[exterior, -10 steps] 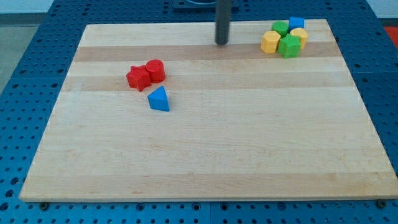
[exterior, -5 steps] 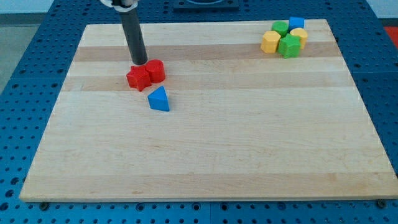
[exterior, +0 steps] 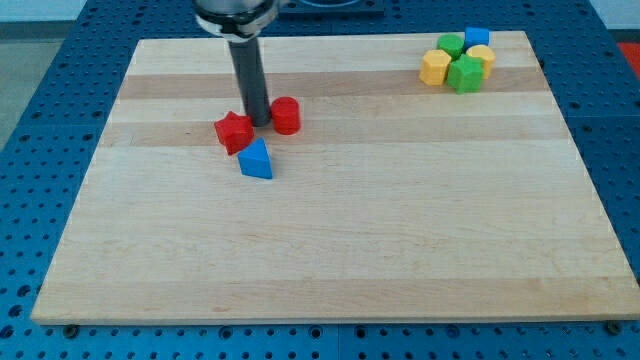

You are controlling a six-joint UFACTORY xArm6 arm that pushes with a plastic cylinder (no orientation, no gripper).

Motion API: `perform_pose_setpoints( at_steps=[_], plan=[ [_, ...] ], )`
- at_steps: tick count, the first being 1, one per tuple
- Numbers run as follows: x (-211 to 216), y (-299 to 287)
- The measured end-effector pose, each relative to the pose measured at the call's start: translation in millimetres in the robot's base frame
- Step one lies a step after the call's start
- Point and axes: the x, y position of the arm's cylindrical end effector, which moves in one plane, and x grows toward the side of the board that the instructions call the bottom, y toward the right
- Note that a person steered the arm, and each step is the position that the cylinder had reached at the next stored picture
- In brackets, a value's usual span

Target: Move the red circle to group of blocks

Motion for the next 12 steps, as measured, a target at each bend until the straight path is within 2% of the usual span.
perform_pose_setpoints(
  at_steps=[4, 6, 10, 12],
  plan=[
    [-0.9, 119.2],
    [-20.8, 150.5],
    [-25.7, 207.6],
    [-25.7, 217.8]
  ],
)
